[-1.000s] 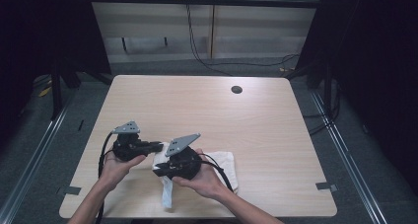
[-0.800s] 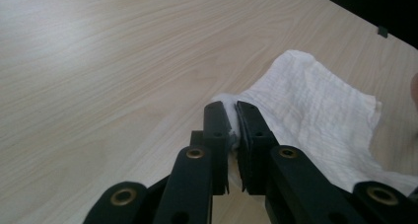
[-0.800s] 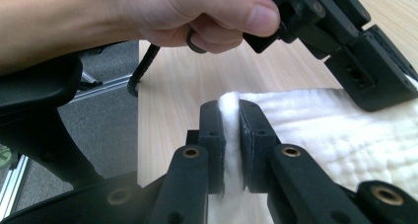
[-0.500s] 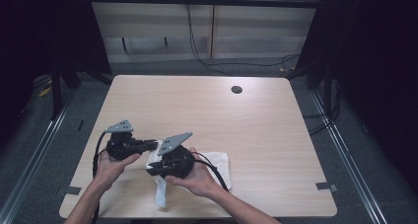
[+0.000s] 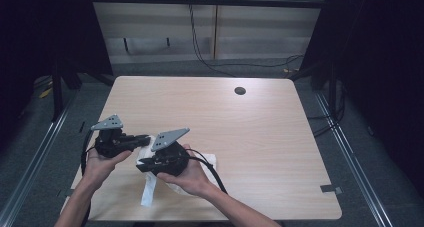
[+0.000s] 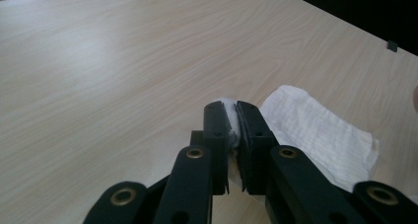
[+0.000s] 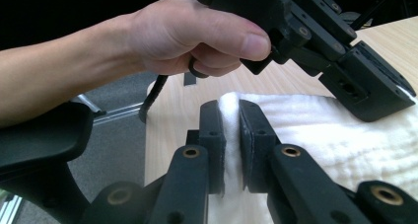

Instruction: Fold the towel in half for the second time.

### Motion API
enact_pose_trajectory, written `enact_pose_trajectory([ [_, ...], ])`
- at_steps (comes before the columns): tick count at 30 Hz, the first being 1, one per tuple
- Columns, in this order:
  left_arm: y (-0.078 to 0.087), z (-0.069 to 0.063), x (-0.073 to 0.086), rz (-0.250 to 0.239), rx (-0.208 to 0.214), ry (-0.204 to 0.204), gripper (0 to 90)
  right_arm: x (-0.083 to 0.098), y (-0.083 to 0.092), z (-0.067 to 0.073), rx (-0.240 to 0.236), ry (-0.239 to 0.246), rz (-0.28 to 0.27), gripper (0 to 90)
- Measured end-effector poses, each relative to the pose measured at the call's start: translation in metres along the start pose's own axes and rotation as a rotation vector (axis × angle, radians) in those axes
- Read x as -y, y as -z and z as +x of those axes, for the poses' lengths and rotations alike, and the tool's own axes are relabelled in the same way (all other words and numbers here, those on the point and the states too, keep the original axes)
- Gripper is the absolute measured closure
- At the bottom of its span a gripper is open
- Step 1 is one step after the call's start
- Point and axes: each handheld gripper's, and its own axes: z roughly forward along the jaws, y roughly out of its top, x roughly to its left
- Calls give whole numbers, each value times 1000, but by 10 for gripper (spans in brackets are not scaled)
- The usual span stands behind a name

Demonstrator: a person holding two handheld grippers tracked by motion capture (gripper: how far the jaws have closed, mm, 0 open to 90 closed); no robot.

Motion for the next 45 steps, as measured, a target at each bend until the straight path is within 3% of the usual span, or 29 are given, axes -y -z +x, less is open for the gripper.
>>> enact_pose_trajectory([
  [4, -7, -3, 0, 3, 18, -7, 836, 7, 4, 1, 14, 3, 3, 821],
  [12, -25, -15, -10, 26, 38, -23, 837, 18, 30, 1, 51, -23, 1, 821],
  [17, -44, -27, -17, 72, 48, -68, 837, 23, 46, -1, 75, -35, -2, 820],
  [24, -68, -39, -26, 89, 74, -72, 837, 36, 65, -2, 125, -46, 16, 819],
  [27, -79, -48, -30, 111, 82, -95, 837, 42, 71, -2, 135, -55, 7, 818],
  [31, -95, -56, -31, 144, 92, -108, 837, 58, 79, -2, 149, -99, -10, 818],
  [33, -104, -56, -31, 148, 105, -89, 837, 67, 80, -2, 161, -115, -6, 818],
  [38, -121, -59, -28, 184, 110, -101, 838, 89, 86, -6, 193, -152, 11, 817],
  [45, -144, -55, -17, 234, 126, -50, 829, 108, 91, -11, 227, -163, 59, 793],
])
